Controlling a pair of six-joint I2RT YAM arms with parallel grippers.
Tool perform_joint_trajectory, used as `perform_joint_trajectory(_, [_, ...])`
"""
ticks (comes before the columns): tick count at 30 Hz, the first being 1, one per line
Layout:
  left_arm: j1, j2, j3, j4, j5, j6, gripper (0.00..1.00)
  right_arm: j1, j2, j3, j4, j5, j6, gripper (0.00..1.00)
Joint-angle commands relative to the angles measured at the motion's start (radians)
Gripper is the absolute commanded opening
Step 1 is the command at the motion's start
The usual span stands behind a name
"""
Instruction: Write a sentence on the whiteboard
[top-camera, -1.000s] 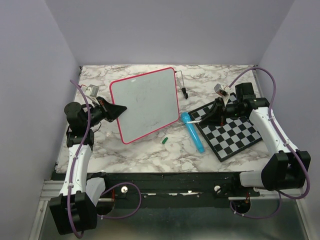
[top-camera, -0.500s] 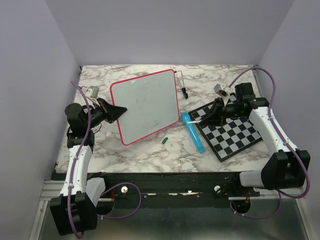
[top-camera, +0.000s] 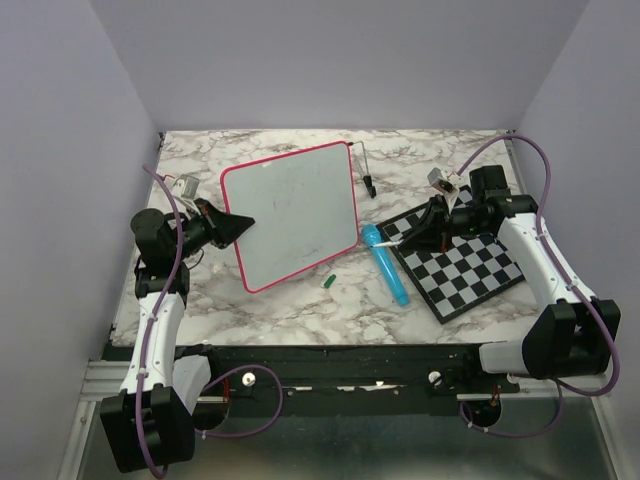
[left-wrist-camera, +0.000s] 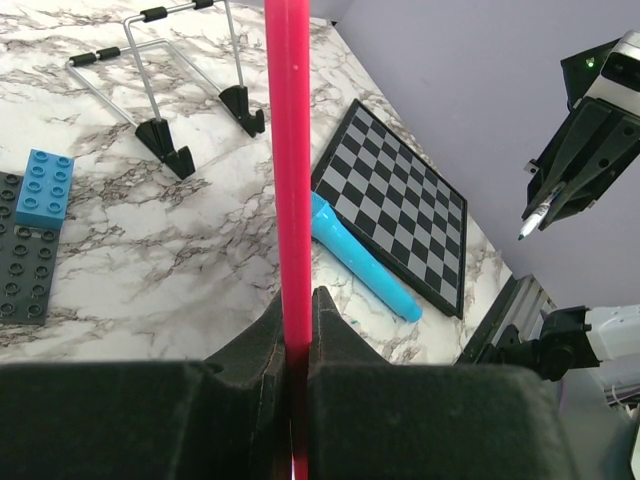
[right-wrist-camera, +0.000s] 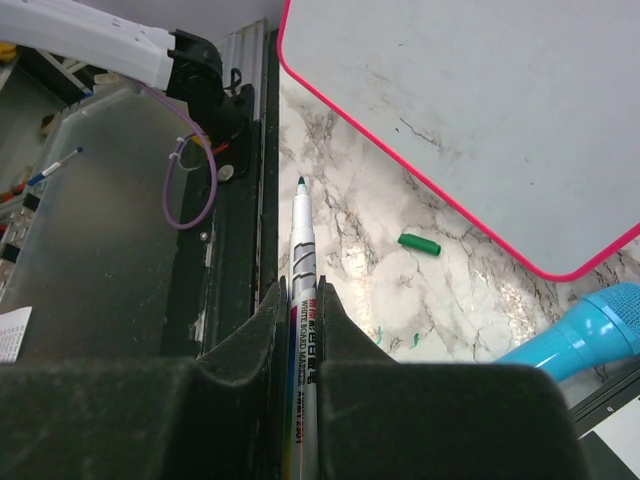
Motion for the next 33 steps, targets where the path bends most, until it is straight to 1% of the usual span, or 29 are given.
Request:
perform_joint_trajectory(1, [0.004,-0.038,0.003,0.114,0.007,-0.014,0.00,-0.007,0.015,0.032,-0.021,-0.036,-0.020,0.01])
perform_joint_trajectory(33, [-0.004,-0.032,-0.037,0.140,0.004,-0.011,0.00,0.002,0.033,0.034,-0.027,-0.031,-0.028,0.01])
